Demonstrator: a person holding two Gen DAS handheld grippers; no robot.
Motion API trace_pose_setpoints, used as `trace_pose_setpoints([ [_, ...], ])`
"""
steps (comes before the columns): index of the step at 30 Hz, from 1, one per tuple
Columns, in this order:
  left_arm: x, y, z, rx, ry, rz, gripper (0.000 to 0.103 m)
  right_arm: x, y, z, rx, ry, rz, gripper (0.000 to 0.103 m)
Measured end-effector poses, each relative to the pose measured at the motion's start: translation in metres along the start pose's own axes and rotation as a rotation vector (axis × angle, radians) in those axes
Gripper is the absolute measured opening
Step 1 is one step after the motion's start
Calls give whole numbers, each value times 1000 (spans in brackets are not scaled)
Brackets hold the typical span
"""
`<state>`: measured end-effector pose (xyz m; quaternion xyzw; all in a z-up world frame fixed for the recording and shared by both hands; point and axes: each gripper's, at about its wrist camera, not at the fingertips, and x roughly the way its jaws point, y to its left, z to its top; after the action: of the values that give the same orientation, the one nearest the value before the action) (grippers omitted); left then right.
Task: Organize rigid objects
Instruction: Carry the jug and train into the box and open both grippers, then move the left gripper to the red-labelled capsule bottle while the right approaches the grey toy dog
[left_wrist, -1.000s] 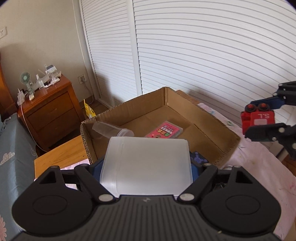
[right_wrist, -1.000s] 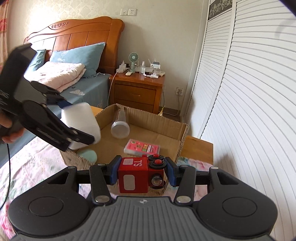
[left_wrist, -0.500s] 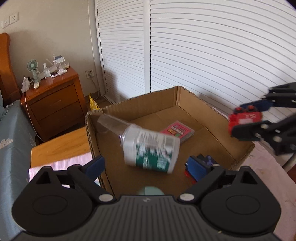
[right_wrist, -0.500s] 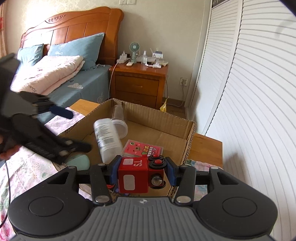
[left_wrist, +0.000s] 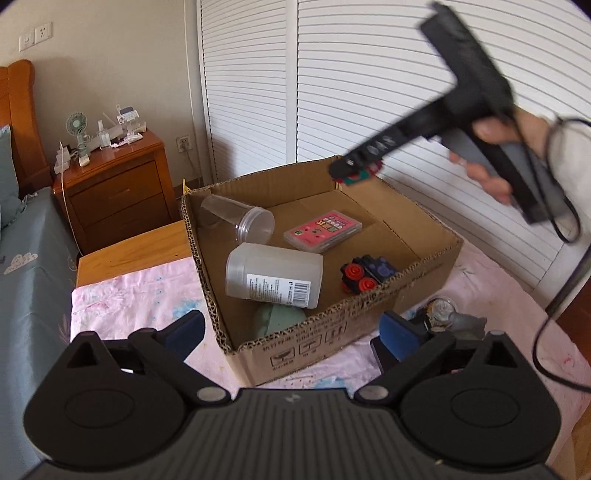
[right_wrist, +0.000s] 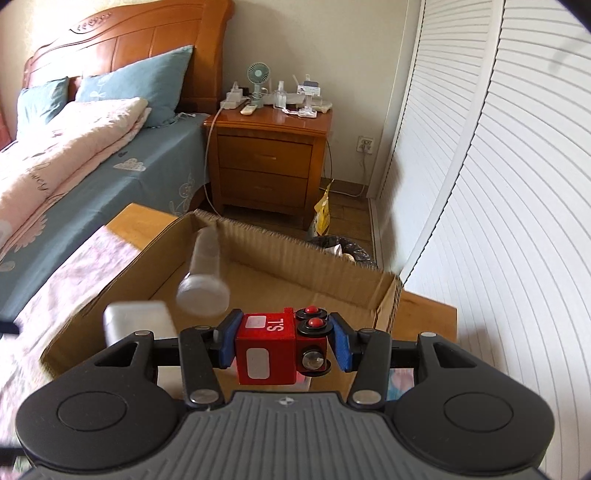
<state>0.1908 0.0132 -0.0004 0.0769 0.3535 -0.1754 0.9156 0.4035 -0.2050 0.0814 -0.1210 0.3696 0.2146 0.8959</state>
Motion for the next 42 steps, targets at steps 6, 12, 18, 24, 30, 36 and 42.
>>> trace_pose_setpoints([
  [6, -7, -3, -11, 22, -10, 13, 100, 25, -5, 21, 13, 22, -30, 81],
  [12, -11, 1, -19, -16, -15, 4, 101, 14, 0, 14, 18, 14, -42, 103],
  [18, -18, -6, -25, -33, -17, 21, 101, -11, 11, -5, 35, 37, -40, 103],
  [24, -28, -14, -34, -58, -18, 47, 101, -43, 25, -39, 58, 47, -65, 103],
  [30, -35, -19, -49, -110, -7, 53, 102, -65, 29, -91, 122, 53, -159, 103],
  [36, -38, -25, -63, -150, 15, 70, 102, -57, 24, -144, 225, 113, -156, 103],
  [42, -46, -29, -71, -211, 20, 11, 102, -49, 25, -172, 234, 121, -127, 103],
])
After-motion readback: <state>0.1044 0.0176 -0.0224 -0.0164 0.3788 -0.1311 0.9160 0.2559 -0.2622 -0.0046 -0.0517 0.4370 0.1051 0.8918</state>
